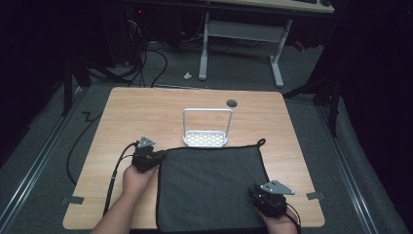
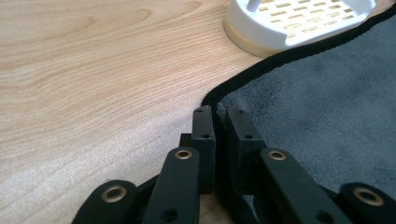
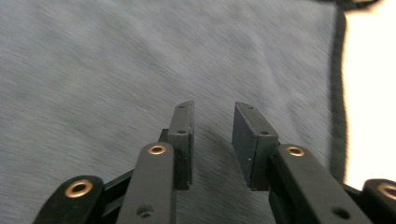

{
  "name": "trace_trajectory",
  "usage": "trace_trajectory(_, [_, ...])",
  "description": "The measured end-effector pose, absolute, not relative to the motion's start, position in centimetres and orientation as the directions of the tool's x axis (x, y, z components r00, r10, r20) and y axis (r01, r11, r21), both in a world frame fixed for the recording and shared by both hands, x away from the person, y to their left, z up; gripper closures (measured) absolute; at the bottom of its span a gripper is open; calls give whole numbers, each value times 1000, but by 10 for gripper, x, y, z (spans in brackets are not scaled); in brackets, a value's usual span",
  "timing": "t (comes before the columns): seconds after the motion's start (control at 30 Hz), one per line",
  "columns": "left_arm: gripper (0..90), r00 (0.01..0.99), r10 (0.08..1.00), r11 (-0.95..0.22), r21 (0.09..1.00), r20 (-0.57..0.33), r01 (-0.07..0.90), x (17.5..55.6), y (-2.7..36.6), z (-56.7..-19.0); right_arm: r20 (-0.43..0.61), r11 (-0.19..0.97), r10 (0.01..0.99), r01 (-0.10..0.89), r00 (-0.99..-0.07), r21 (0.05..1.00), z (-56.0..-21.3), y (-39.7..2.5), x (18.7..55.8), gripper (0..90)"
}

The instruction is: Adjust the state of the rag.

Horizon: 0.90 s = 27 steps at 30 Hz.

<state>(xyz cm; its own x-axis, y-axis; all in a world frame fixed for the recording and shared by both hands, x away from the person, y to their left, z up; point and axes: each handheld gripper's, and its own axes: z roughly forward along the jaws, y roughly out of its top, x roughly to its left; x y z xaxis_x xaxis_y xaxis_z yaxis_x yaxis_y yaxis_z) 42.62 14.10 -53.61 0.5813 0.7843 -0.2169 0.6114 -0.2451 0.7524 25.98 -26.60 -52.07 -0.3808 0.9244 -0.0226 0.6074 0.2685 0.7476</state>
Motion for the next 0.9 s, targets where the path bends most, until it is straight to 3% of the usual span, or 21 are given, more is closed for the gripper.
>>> trace_trajectory(0.2, [817, 585, 787, -256, 760, -195, 598, 424, 140, -536, -13, 300, 881, 539, -472, 787, -507, -224, 253, 635])
trace_trajectory(0.3, [820, 590, 781, -247, 768, -202, 590, 423, 141, -535, -45, 377, 827, 493, -561, 784, -505, -183, 252, 617])
trace_trajectory(0.5, [822, 601, 769, -240, 771, -220, 589, 422, 143, -535, -8, 425, 750, 473, -661, 772, -511, -124, 251, 602])
trace_trajectory(0.9, [822, 599, 766, -227, 774, -233, 592, 422, 145, -535, 14, 503, 650, 444, -760, 742, -520, -37, 258, 547])
